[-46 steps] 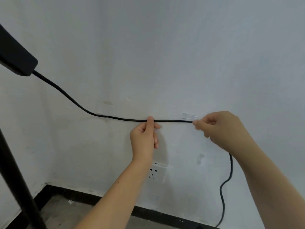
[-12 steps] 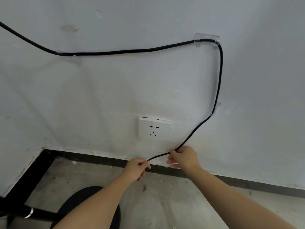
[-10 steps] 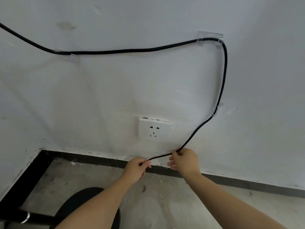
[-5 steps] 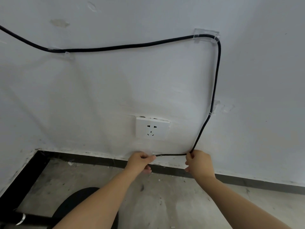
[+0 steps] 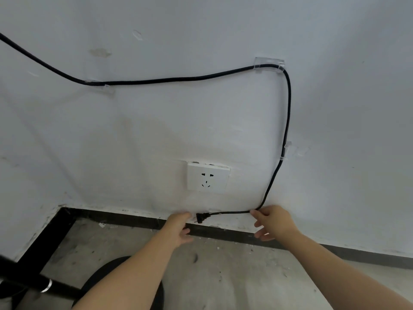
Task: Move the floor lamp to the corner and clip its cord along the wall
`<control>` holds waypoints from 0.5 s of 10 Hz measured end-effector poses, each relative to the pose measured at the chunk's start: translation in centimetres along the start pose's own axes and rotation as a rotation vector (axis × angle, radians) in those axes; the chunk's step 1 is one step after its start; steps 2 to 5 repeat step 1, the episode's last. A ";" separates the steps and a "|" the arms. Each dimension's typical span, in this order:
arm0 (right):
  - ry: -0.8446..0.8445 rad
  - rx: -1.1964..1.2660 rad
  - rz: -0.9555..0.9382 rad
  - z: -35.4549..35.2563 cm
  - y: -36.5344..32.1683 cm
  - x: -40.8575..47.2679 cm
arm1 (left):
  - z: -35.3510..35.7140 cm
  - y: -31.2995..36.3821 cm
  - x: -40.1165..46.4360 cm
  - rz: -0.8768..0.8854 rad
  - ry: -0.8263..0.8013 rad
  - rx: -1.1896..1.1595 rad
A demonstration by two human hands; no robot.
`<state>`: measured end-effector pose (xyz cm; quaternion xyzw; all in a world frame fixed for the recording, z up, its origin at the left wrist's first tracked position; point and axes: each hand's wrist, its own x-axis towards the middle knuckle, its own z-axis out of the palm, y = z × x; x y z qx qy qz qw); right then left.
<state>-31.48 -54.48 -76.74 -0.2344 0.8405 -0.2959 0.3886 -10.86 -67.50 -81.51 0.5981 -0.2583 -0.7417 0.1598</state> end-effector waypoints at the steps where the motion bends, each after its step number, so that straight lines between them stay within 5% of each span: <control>1: -0.231 -0.091 0.090 -1.3 -1.3 -0.9 | -0.4 1.0 -0.6 0.161 0.088 0.330; 5: -0.231 -0.091 0.090 -1.3 -1.3 -0.9 | -0.4 1.0 -0.6 0.161 0.088 0.330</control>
